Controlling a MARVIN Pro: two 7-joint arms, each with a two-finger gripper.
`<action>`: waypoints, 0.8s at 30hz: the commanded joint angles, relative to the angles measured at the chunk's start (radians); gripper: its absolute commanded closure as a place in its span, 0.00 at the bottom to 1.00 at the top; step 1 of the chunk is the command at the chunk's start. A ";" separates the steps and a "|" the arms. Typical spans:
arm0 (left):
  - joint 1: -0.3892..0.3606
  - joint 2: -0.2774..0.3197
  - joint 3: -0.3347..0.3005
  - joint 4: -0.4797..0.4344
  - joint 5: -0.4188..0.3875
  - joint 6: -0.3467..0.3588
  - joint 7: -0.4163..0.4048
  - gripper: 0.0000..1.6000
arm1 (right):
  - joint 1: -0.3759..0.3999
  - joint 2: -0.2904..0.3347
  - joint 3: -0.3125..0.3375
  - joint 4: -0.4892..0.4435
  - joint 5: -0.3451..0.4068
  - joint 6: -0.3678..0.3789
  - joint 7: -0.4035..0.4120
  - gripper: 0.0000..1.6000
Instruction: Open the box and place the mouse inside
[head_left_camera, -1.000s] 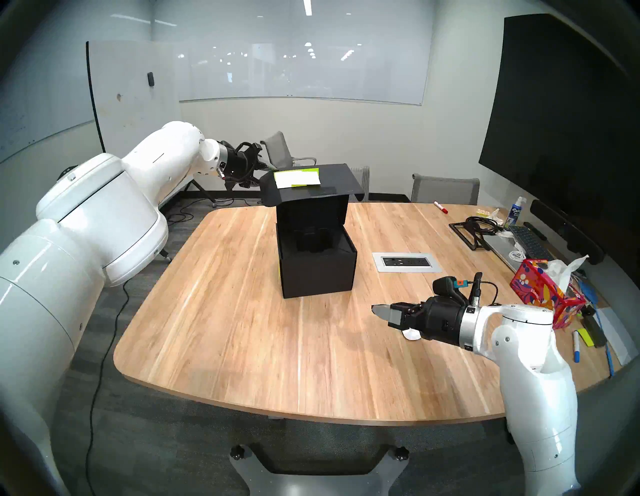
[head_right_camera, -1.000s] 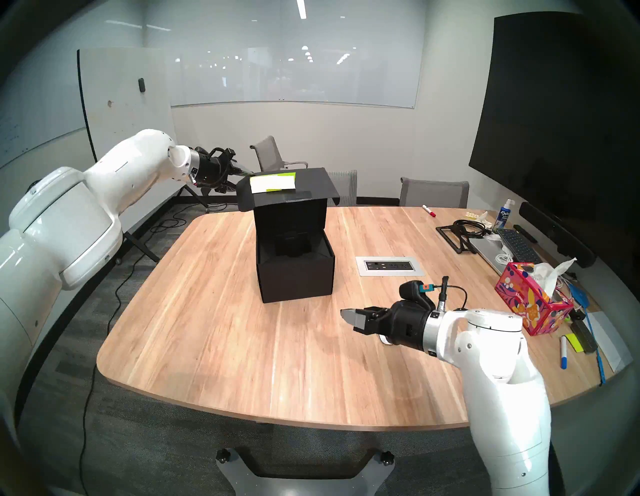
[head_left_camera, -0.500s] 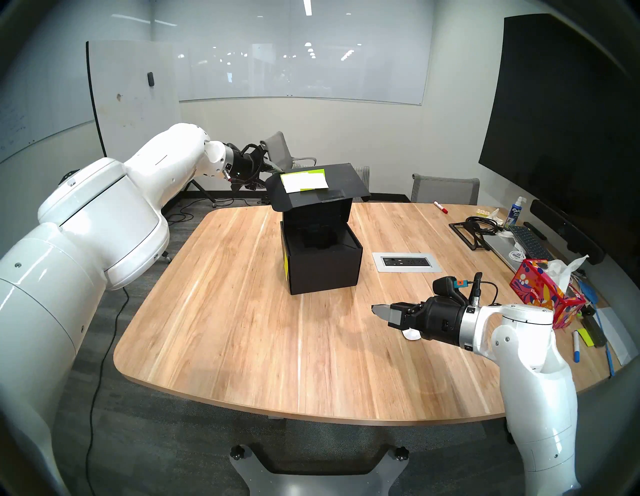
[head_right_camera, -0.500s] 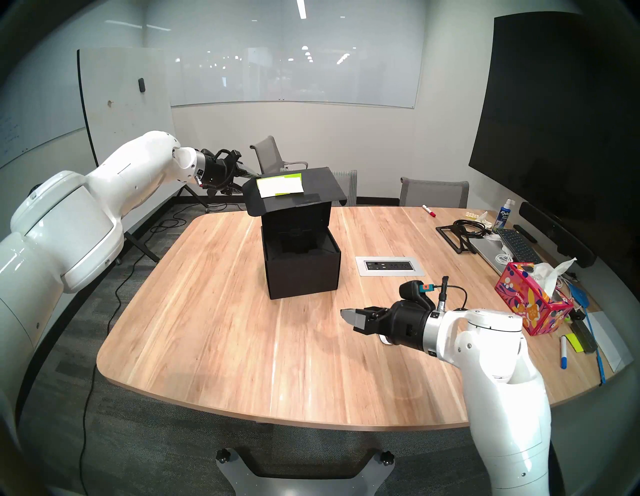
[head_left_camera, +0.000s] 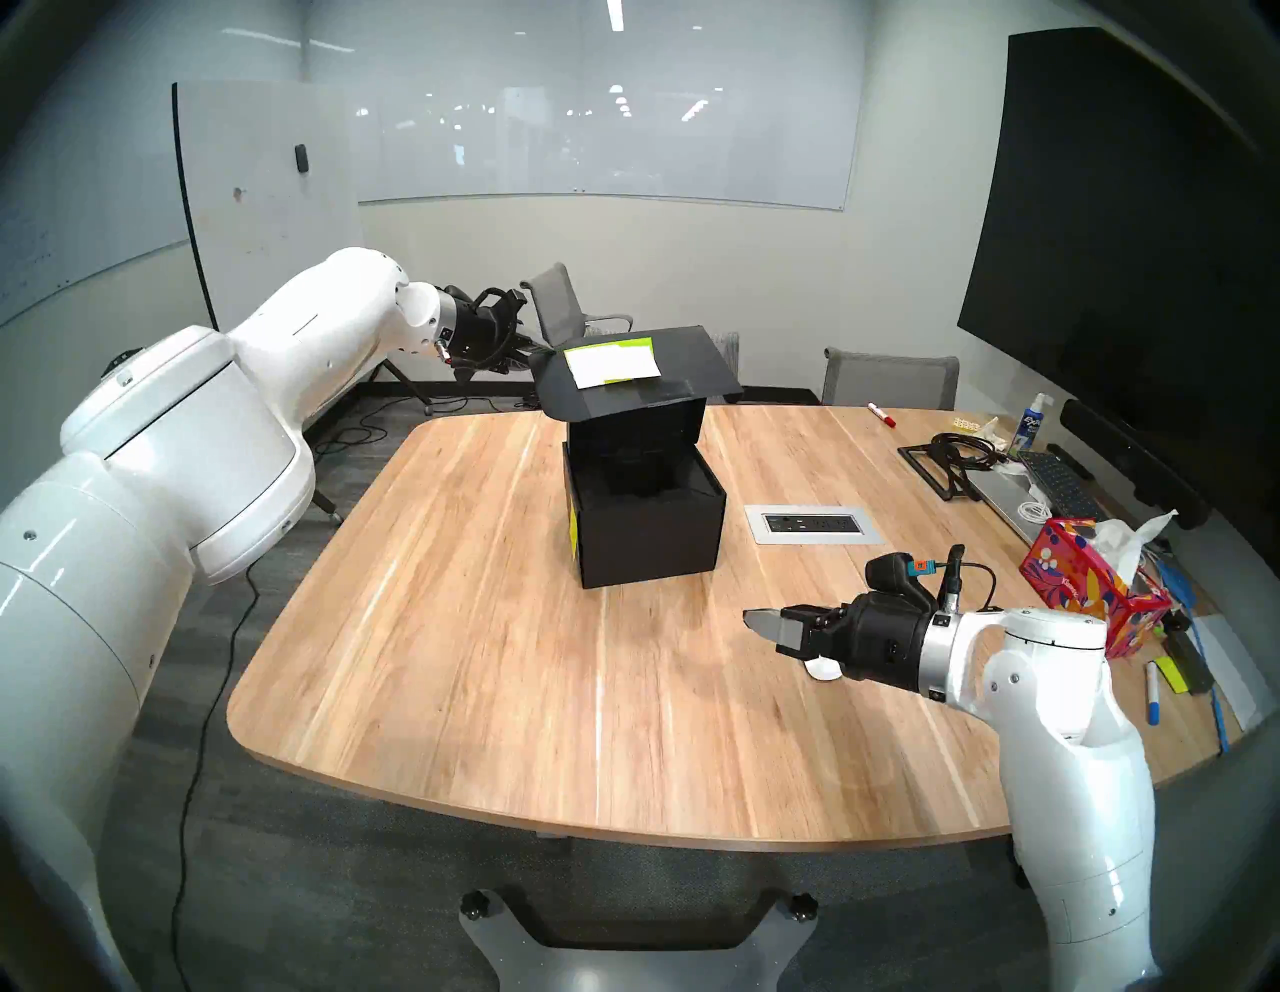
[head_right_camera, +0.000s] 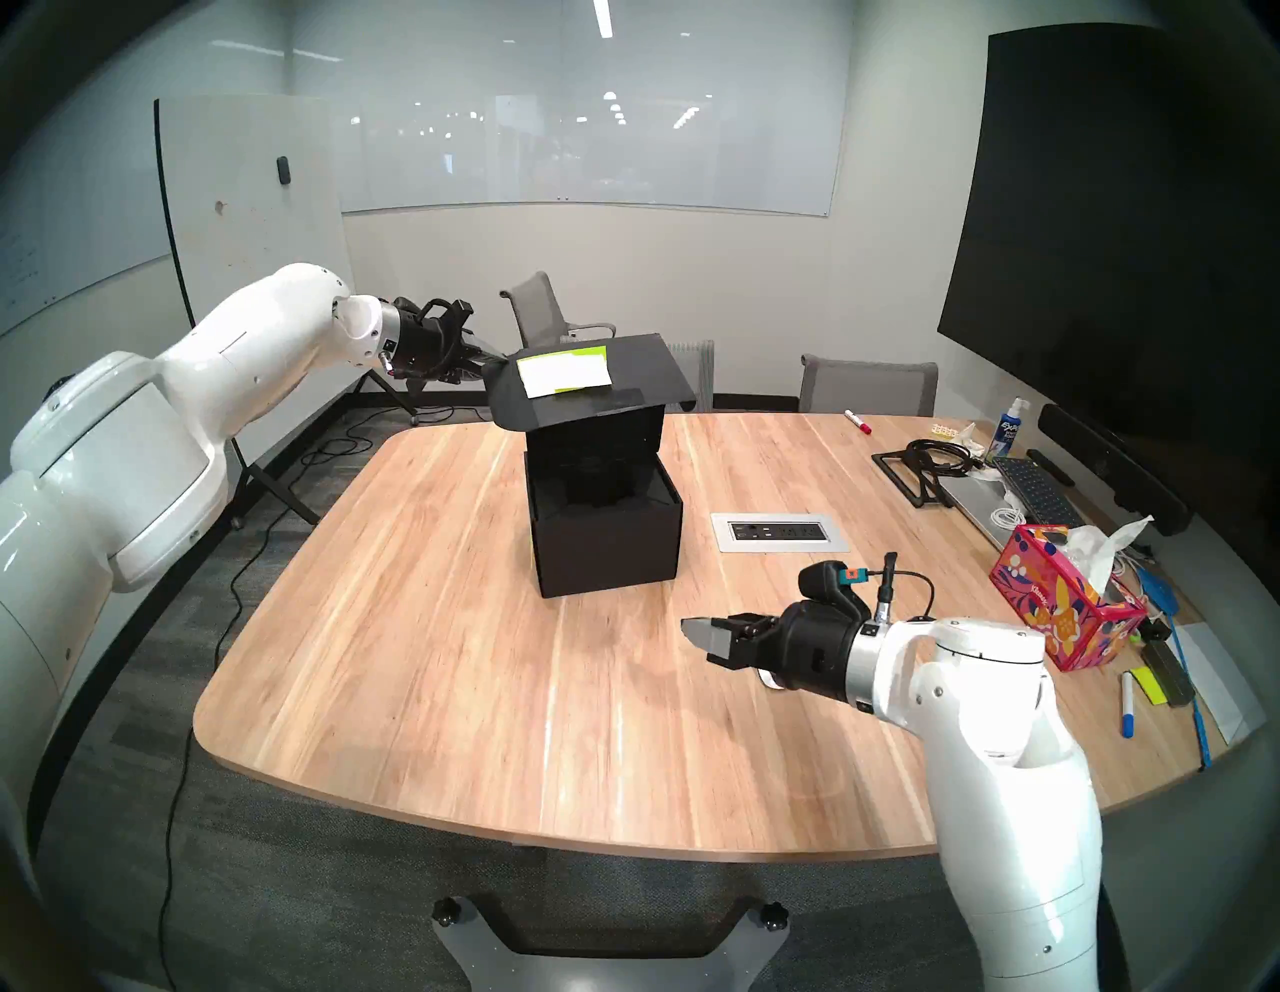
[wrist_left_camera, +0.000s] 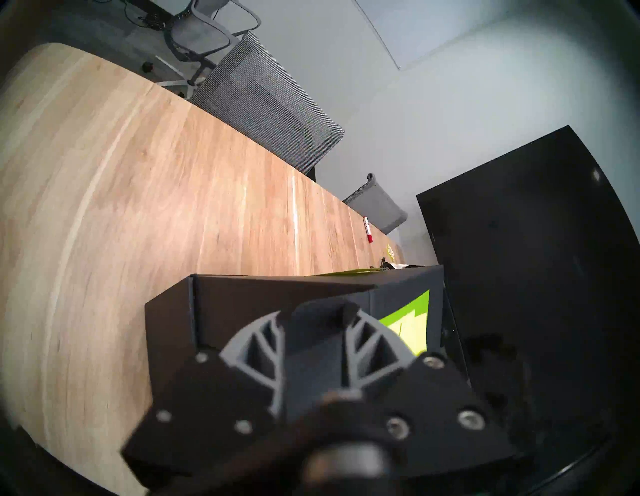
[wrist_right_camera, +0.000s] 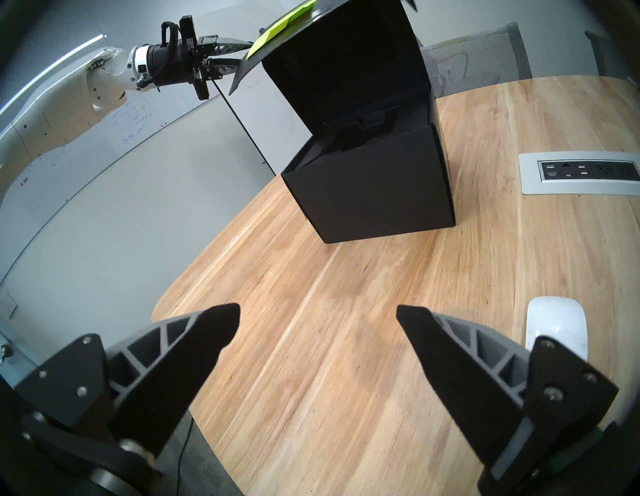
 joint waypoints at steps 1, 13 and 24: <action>-0.006 0.010 0.019 -0.013 -0.012 -0.002 0.003 1.00 | 0.007 0.002 -0.002 -0.018 0.002 -0.003 0.000 0.00; -0.009 0.017 0.052 -0.025 -0.047 -0.002 0.007 1.00 | 0.007 0.002 -0.002 -0.018 0.002 -0.003 0.000 0.00; -0.009 0.024 0.082 -0.036 -0.082 -0.002 0.014 1.00 | 0.007 0.002 -0.002 -0.018 0.002 -0.003 0.000 0.00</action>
